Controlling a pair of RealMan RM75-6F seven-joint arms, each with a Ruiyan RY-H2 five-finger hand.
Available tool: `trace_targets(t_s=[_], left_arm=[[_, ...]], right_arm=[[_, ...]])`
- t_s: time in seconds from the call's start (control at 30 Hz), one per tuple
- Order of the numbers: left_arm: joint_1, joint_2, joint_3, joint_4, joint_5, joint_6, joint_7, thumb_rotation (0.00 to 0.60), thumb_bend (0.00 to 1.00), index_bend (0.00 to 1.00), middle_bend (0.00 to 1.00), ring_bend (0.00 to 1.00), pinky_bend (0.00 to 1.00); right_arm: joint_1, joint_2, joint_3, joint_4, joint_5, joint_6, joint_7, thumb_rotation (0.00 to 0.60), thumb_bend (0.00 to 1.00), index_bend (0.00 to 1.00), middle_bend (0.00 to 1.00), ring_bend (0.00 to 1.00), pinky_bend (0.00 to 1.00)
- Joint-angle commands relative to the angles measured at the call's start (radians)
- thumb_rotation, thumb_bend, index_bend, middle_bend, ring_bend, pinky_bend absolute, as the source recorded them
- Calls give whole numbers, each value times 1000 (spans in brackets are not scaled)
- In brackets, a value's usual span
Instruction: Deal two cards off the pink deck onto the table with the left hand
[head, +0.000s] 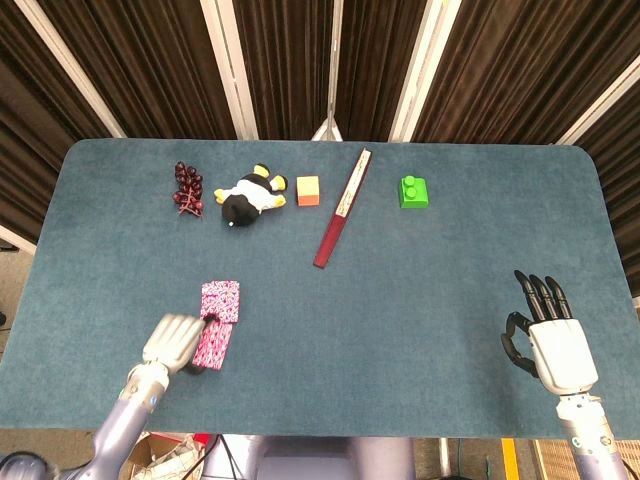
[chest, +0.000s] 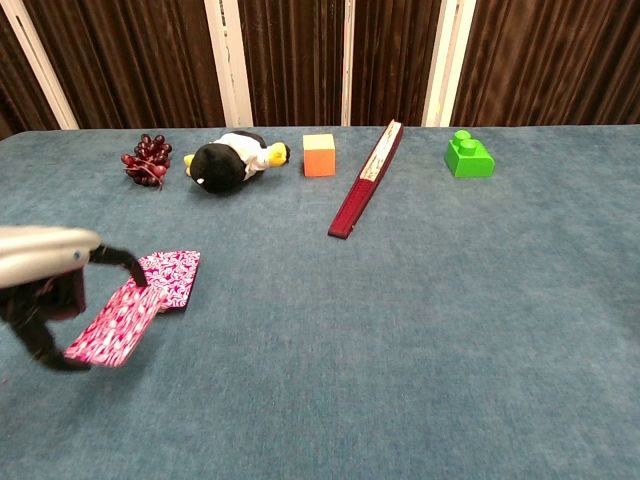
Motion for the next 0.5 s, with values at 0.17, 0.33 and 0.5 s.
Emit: trace_targets(t_s=[0.17,0.33,0.5], left_arm=[[36,12,68,10,39,-12,8,600,298,309,954,906,1000],[33,20,73,21,26,-23,27,600,85,170,940,894,1000],[28,32,54,13,19,-22,26,600,26,81,929,887,1000]], right_arm=[[-1,-2,0,1,-2,3,-1,600,488,0,0,0,36],[-1,-3,0,1,-2,4,1,600,489,0,0,0,36],[-1,-3,0,3,-4,5,3,600,488,0,0,0,36]])
